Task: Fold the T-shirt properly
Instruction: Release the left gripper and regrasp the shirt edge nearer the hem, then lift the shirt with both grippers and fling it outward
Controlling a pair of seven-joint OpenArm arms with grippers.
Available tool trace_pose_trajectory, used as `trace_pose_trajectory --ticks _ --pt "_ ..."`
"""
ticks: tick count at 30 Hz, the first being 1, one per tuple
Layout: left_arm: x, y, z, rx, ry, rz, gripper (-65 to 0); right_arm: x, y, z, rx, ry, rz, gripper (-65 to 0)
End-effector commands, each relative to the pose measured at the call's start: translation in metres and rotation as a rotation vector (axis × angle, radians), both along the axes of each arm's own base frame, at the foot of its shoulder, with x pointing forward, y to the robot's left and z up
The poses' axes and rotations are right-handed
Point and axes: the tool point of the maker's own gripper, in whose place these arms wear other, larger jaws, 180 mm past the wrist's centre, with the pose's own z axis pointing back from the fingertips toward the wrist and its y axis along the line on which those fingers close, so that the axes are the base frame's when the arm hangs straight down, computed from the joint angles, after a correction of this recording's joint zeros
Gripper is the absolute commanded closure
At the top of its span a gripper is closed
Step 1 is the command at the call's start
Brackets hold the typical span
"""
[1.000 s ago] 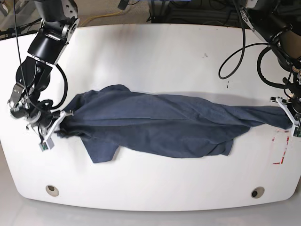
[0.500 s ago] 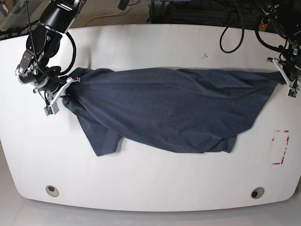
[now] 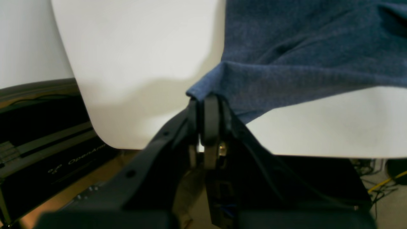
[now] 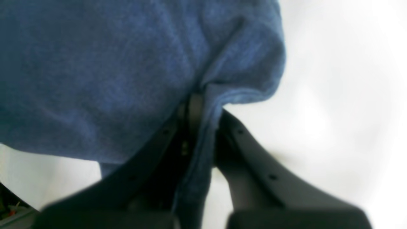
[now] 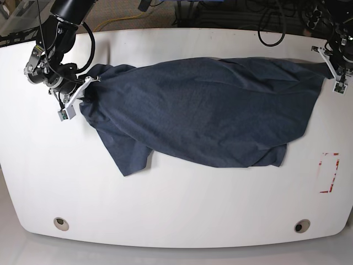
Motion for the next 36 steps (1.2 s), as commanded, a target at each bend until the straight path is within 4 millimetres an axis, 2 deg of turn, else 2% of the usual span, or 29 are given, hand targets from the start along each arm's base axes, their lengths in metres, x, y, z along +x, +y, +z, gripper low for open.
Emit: trace_pose_trajectory --ticks 1,3,6,9,15,19,22,28,36 --pt "0.009 -0.003 0.007 0.018 -0.018 -0.039 -14.0 0.012 -0.003 0.016 0.0 -0.064 0.001 0.0" --pt "0.016 -0.01 0.007 0.008 -0.027 -0.059 -24.4 0.013 -0.003 0.016 0.0 -0.065 0.002 0.0" --pt "0.045 -0.024 0.017 -0.033 -0.105 -0.096 -39.6 0.014 -0.002 0.016 -0.001 -0.066 0.003 0.0" --pt "0.065 -0.038 0.027 -0.09 -0.175 -0.126 -45.7 0.015 -0.002 0.017 0.001 -0.07 0.005 0.0" --pt "0.118 -0.048 0.065 -0.138 -0.344 -0.156 -46.4 0.015 -0.004 0.018 -0.006 -0.07 0.005 0.0" --pt "0.159 -0.059 0.064 -0.182 -0.354 -0.185 -46.4 0.015 -0.005 0.017 -0.005 -0.068 0.003 0.0" --pt "0.184 -0.058 0.063 -0.245 -0.372 -0.143 -46.4 0.019 -0.005 0.02 -0.005 -0.08 0.003 0.0" --pt "0.229 -0.072 0.041 -0.432 -0.384 -0.074 -46.0 0.022 -0.004 0.022 -0.003 -0.087 0.005 0.0" --pt "0.253 -0.079 -0.002 -0.614 -0.39 0.031 -46.0 0.029 -0.004 0.027 -0.002 -0.105 0.004 0.0"
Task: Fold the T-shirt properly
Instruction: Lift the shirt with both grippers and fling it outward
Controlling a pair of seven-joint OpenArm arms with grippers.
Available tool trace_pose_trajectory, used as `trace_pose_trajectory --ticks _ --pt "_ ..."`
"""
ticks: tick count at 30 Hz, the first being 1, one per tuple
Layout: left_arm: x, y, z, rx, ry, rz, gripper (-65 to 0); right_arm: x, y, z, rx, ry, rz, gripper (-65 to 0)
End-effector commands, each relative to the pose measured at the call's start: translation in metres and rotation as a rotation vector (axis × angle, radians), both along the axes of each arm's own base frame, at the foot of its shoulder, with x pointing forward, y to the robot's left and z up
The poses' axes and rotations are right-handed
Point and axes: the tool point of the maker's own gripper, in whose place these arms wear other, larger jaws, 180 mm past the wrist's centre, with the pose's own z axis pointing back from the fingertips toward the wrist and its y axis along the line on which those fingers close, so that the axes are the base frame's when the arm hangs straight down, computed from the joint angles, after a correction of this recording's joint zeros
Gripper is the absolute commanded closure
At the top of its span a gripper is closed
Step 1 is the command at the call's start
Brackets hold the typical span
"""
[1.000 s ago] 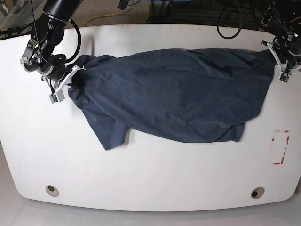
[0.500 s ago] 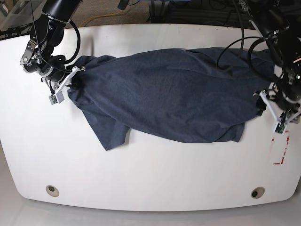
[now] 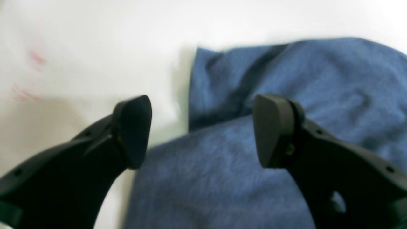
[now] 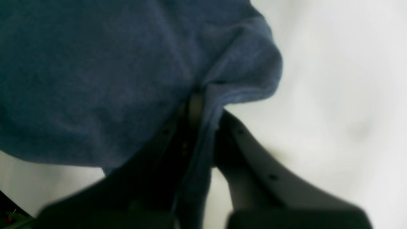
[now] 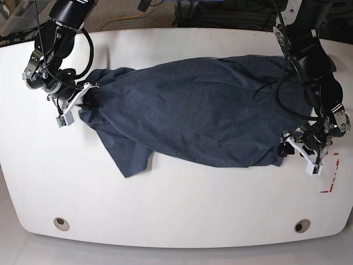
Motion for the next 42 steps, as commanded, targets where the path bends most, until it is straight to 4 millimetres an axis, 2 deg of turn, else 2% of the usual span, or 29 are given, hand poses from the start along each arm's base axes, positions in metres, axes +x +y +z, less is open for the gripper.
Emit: trace_pose_trajectory --ticks 1,8,12,17,19,22,25,29,32,37,40,42 --pt "0.018 0.008 0.011 -0.04 -0.062 0.028 -46.0 0.011 -0.003 0.014 0.001 -0.057 0.0 0.0" --pt "0.024 0.001 -0.014 -0.131 -0.061 0.058 -46.1 0.011 -0.003 0.014 0.001 -0.056 0.001 0.0" --pt "0.026 -0.02 -0.035 -0.167 0.01 0.017 -46.3 0.011 -0.003 0.014 -0.001 -0.054 0.003 0.0" --pt "0.028 -0.033 -0.043 -0.182 0.016 -0.004 -46.3 0.011 -0.003 0.014 -0.001 -0.054 0.003 0.0" --pt "0.028 -0.054 -0.048 -0.205 0.031 -0.034 -46.0 0.011 -0.002 0.014 0.0 -0.054 0.003 0.0" --pt "0.026 -0.066 -0.052 -0.202 0.057 -0.063 -45.3 0.011 -0.002 0.014 0.0 -0.054 0.003 0.0" --pt "0.025 -0.067 -0.054 -0.202 0.061 -0.064 -36.4 0.011 -0.001 0.014 0.003 -0.055 0.002 0.0" --pt "0.029 -0.065 -0.051 -0.202 0.033 -0.044 -14.6 0.011 -0.001 0.014 0.003 -0.055 0.002 0.0" --pt "0.03 -0.055 -0.054 -0.194 0.039 0.02 -0.7 0.011 -0.002 0.014 0.002 -0.055 0.003 0.0" --pt "0.032 -0.05 -0.051 -0.189 0.033 0.042 -0.1 0.012 -0.001 0.014 0.002 -0.056 0.002 0.0" --pt "0.037 -0.046 -0.038 -0.169 -0.002 0.038 0.0 0.019 -0.001 0.019 0.003 -0.072 0.0 0.0" --pt "0.031 -0.046 -0.037 -0.15 -0.001 0.03 0.0 0.02 -0.004 0.015 -0.004 -0.057 -0.005 0.0"
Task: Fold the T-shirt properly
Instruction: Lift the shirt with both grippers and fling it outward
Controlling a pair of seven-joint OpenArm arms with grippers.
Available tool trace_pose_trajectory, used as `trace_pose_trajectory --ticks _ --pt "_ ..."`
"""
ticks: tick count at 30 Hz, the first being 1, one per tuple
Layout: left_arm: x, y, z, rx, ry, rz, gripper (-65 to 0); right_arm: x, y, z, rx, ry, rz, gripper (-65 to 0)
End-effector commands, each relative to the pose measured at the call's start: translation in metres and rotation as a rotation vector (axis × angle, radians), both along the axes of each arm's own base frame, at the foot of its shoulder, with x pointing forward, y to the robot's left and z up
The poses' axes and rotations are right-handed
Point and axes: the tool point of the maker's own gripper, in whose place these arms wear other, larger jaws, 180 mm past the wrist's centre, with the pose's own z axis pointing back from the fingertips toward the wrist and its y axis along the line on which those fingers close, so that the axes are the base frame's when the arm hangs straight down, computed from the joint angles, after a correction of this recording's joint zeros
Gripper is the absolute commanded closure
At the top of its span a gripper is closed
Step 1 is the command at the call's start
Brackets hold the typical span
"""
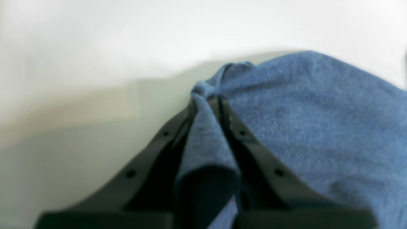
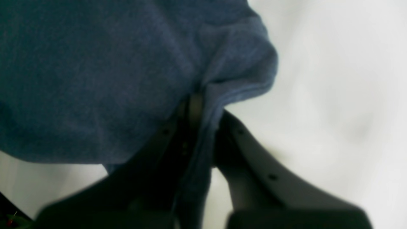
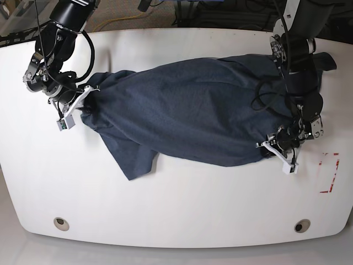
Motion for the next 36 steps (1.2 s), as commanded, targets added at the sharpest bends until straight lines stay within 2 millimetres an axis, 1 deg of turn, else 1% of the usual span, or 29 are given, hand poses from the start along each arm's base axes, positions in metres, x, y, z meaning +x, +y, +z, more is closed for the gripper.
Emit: trace_pose_trajectory --ticks 1,2,5,8,11,13,14,16,17,20,22,23,25,27,28,29,30,31,34,35,36 --pt "0.008 0.01 0.023 0.044 -0.052 0.001 0.0 0.014 -0.007 0.011 -0.016 -0.042 -0.008 0.0" --pt "0.008 0.011 0.028 0.056 -0.059 -0.003 0.0 0.017 -0.009 0.013 -0.023 -0.045 -0.011 0.0" --pt "0.007 0.014 0.051 0.114 -0.098 -0.024 0.0 0.029 -0.014 0.014 -0.044 -0.043 -0.022 0.0" --pt "0.001 0.016 0.069 0.167 -0.124 -0.04 0.0 0.042 -0.019 0.022 -0.057 -0.06 -0.028 0.0" --pt "-0.003 0.017 0.094 0.226 -0.169 -0.056 0.0 0.062 -0.021 0.036 -0.061 -0.098 -0.034 0.0" --pt "-0.006 0.017 0.112 0.264 -0.205 -0.063 0.0 0.074 -0.029 0.05 -0.088 -0.128 -0.041 0.0" --pt "-0.008 0.017 0.125 0.291 -0.232 -0.069 0.0 0.082 -0.032 0.059 -0.104 -0.147 -0.044 0.0" --pt "-0.011 0.016 0.141 0.33 -0.268 -0.087 0.0 0.094 -0.035 0.069 -0.107 -0.169 -0.05 0.0" --pt "-0.013 0.014 0.154 0.361 -0.294 -0.107 0.0 0.104 -0.036 0.076 -0.109 -0.182 -0.052 0.0" --pt "-0.018 0.012 0.177 0.423 -0.326 -0.136 0.0 0.122 -0.041 0.089 -0.132 -0.189 -0.031 0.0" --pt "-0.024 0.022 0.197 0.481 -0.353 -0.127 0.0 0.137 -0.044 0.105 -0.143 -0.213 -0.015 0.0" --pt "-0.024 0.025 0.206 0.496 -0.369 -0.118 0.0 0.141 -0.045 0.11 -0.147 -0.221 -0.013 0.0" --pt "-0.024 0.028 0.234 0.533 -0.424 -0.094 0.0 0.153 -0.046 0.132 -0.158 -0.268 -0.012 0.0" --pt "-0.025 0.032 0.253 0.563 -0.445 -0.074 0.0 0.163 -0.047 0.152 -0.162 -0.309 -0.015 0.0" --pt "-0.024 0.033 0.268 0.581 -0.464 -0.061 0.0 0.17 -0.049 0.167 -0.171 -0.336 -0.021 0.0" --pt "-0.024 0.034 0.276 0.59 -0.476 -0.052 0.0 0.174 -0.051 0.176 -0.177 -0.352 -0.023 0.0" --pt "-0.024 0.037 0.289 0.6 -0.494 -0.034 0.0 0.179 -0.057 0.192 -0.192 -0.381 -0.029 0.0" --pt "-0.024 0.042 0.305 0.609 -0.519 -0.007 0.0 0.185 -0.058 0.211 -0.217 -0.413 -0.019 0.0" --pt "-0.023 0.05 0.337 0.618 -0.575 0.042 -0.1 0.2 -0.052 0.254 -0.283 -0.484 0.025 0.0" --pt "-0.022 0.055 0.352 0.633 -0.598 0.06 -0.1 0.204 -0.051 0.272 -0.307 -0.512 0.037 0.0" --pt "-0.022 0.059 0.363 0.646 -0.613 0.073 -0.1 0.207 -0.051 0.285 -0.32 -0.536 0.041 0.0"
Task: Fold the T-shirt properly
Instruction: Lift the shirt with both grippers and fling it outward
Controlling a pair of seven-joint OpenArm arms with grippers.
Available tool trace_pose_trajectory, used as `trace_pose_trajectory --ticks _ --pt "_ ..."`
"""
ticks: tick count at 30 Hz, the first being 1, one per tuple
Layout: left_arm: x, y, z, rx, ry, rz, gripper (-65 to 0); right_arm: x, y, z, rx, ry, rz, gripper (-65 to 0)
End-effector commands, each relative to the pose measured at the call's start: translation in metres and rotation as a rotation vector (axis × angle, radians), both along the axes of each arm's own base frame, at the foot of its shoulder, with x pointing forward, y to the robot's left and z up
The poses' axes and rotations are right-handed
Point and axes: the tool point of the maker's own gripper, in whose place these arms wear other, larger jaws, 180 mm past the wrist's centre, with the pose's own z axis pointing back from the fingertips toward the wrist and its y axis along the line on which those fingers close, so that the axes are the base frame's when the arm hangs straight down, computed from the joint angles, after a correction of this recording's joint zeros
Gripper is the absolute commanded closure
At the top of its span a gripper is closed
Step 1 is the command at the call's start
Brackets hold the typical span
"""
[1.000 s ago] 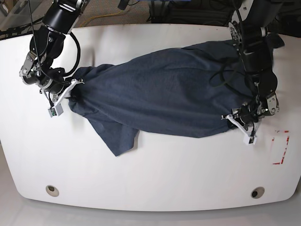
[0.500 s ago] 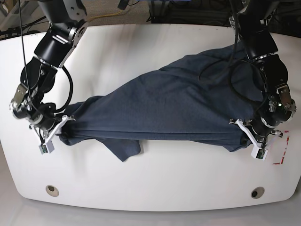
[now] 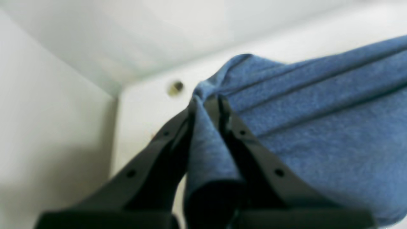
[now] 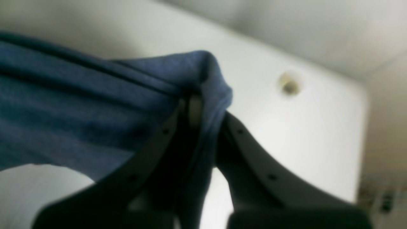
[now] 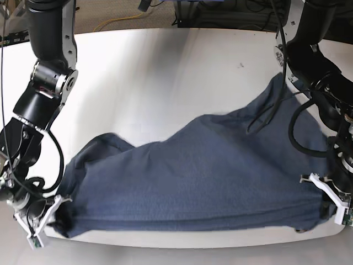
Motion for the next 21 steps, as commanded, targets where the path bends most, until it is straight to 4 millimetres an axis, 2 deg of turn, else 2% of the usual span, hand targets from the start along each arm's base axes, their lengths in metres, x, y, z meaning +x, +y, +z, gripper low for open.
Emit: trace_pose_trajectory --ticks 1,7,9,12,15,16,19,21 --pt "-0.004 0.025 0.039 0.056 -0.072 0.083 -0.1 0.007 -0.015 0.054 -0.057 -0.106 -0.035 0.0" --pt "-0.007 0.033 0.113 0.097 -0.238 0.1 -0.1 0.016 -0.006 0.141 -0.167 -0.242 -0.009 0.0" --pt "-0.008 0.029 0.138 0.148 -0.283 0.089 -0.1 0.016 0.0 0.167 -0.206 -0.282 0.004 0.0" --pt "-0.006 0.02 0.15 0.201 -0.296 0.068 -0.1 0.015 0.003 0.185 -0.227 -0.311 0.007 0.0" --pt "-0.004 0.012 0.149 0.219 -0.291 0.049 -0.3 0.014 0.003 0.184 -0.233 -0.306 0.005 0.0" --pt "-0.003 0.012 0.142 0.224 -0.275 0.044 -0.3 0.014 0.002 0.182 -0.232 -0.3 0.003 0.0" --pt "0.0 0.008 0.118 0.276 -0.211 0.015 -0.3 0.015 0.002 0.151 -0.218 -0.244 0.013 0.0" --pt "0.001 0.007 0.104 0.307 -0.175 -0.001 -0.1 0.011 0.003 0.137 -0.196 -0.235 0.024 0.0"
